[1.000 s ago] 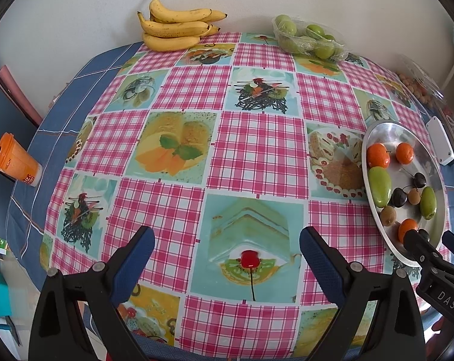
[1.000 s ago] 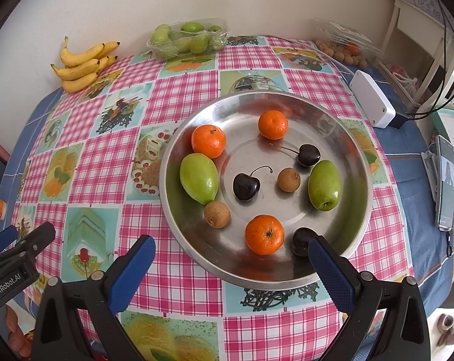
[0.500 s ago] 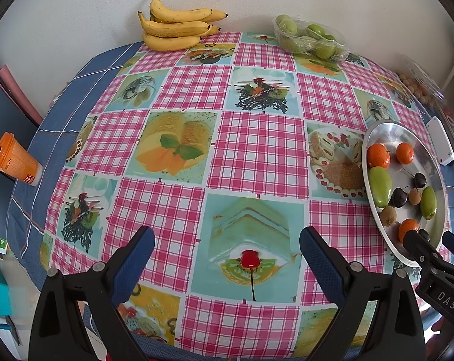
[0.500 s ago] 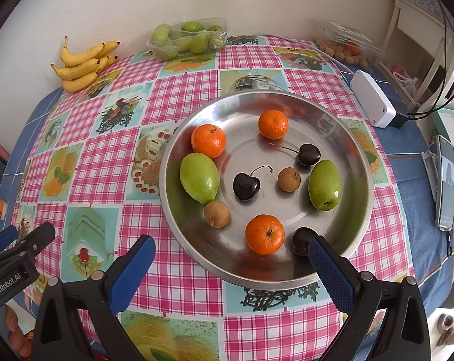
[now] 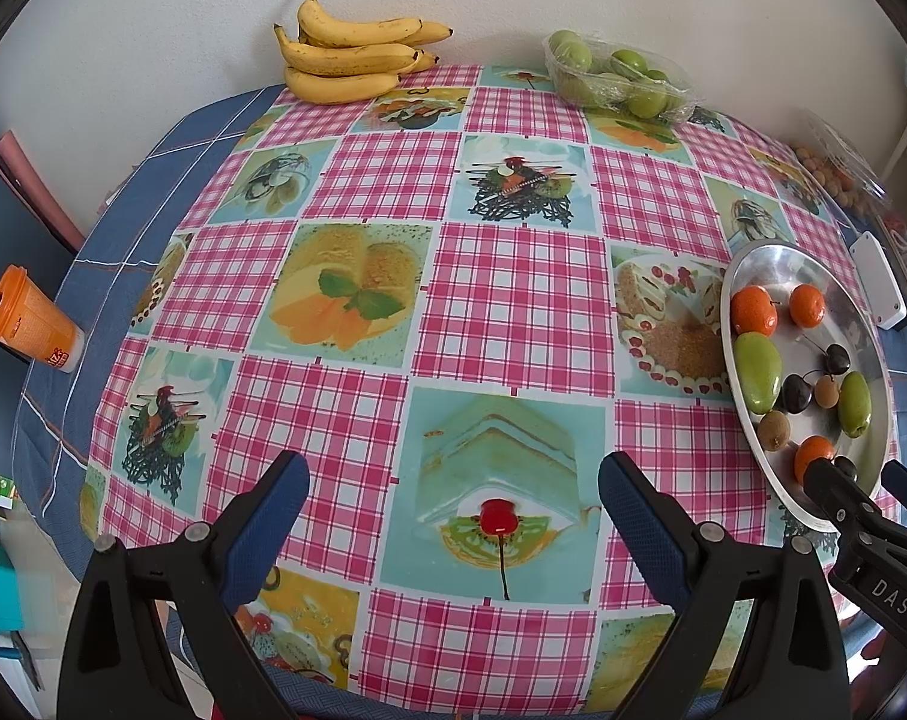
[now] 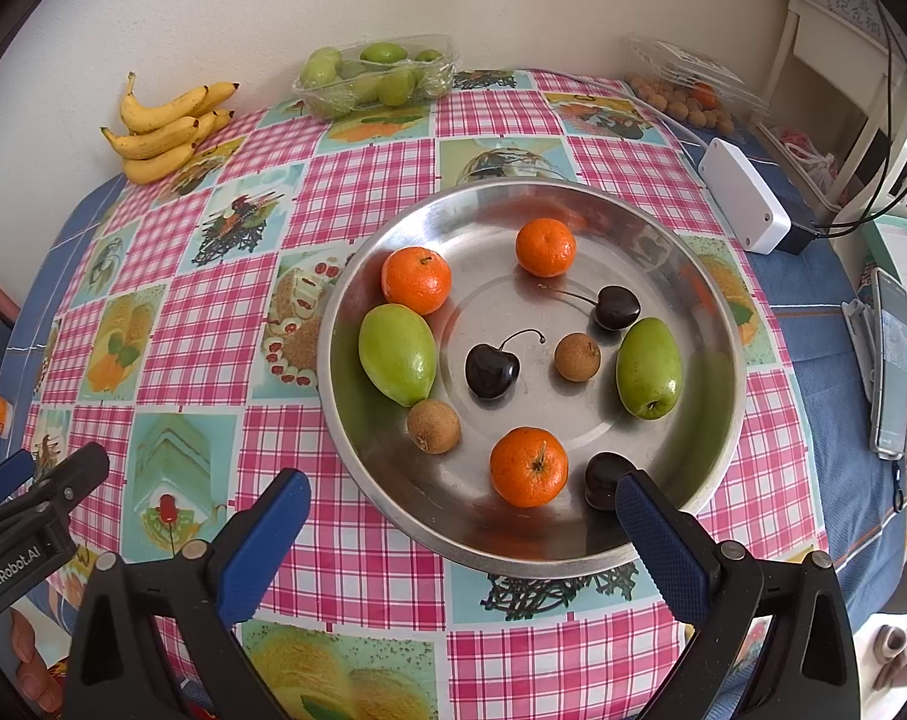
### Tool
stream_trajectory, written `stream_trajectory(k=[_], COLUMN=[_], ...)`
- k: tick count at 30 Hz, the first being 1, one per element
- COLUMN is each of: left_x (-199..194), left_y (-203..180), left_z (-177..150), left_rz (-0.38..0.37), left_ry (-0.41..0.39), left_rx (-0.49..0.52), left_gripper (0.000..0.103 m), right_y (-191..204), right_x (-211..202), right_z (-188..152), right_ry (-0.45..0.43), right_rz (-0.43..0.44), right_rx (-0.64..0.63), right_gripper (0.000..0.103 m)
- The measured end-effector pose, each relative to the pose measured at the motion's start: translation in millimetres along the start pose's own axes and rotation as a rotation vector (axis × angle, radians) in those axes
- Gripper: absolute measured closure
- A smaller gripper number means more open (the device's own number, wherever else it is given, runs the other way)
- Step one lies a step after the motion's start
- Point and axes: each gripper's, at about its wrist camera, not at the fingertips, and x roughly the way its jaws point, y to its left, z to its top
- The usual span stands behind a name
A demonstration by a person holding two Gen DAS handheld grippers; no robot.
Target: Organize fruits
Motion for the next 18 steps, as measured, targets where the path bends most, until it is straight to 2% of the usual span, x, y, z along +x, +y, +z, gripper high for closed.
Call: stream_trajectory(k=[18], left_x=[-3.5], left_y=[1.0], left_z=[-0.3], left_rz=[0.005], left_ry=[-0.018], left_rx=[-0.013], left_gripper=[0.006], right_y=[-0.5], right_x=[1.8], right_z=[-1.6], right_ry=[0.002], right_rz=[0.002], right_rx=[0.001], right_gripper=[0.000])
